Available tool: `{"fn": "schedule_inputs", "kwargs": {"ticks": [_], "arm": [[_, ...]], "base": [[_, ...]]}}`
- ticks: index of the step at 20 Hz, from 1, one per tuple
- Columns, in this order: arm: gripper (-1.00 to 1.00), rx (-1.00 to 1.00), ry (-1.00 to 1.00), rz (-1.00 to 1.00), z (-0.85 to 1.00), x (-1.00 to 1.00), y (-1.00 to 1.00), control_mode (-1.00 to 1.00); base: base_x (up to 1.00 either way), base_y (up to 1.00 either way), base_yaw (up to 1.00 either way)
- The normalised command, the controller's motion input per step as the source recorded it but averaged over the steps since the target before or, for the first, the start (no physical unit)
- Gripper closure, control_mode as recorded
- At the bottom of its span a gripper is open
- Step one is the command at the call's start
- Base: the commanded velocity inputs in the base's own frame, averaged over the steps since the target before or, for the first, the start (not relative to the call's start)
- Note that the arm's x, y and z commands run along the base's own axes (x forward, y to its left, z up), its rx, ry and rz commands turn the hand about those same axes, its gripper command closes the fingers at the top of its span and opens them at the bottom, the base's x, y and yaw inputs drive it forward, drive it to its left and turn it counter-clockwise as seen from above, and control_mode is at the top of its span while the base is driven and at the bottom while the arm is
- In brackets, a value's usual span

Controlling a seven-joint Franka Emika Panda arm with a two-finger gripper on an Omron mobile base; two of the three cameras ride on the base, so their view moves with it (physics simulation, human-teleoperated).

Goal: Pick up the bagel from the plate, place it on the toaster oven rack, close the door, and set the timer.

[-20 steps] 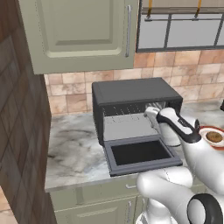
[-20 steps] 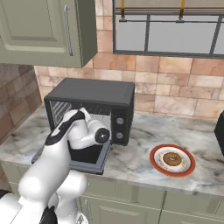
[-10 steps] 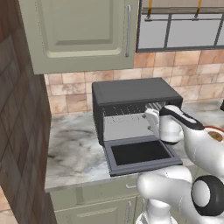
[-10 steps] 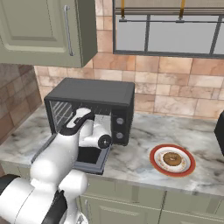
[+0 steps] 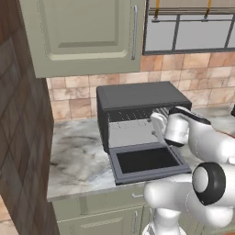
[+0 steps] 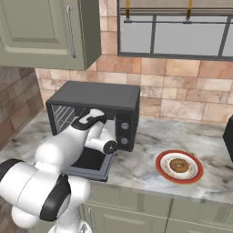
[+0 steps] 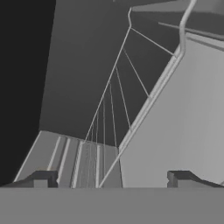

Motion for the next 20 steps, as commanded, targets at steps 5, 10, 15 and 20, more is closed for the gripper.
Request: {"fn": "schedule_inputs", "kwargs": {"ticks": [5,10,15,20], "arm": [[-1.00,0.00,0.00,0.00,-0.05,0.30,0.00,-1.00],[-1.00,0.00,0.00,0.00,-0.10,0.30,0.00,-1.00],[-1.00,0.00,0.00,0.00,-0.18,0.29,0.00,-1.00],[-1.00,0.00,0.00,0.00,-0.23,0.29,0.00,-1.00]], "base": [[0.00,0.00,0.00],[0.00,0.00,0.00],[0.00,0.00,0.00],[0.00,0.00,0.00]]}}
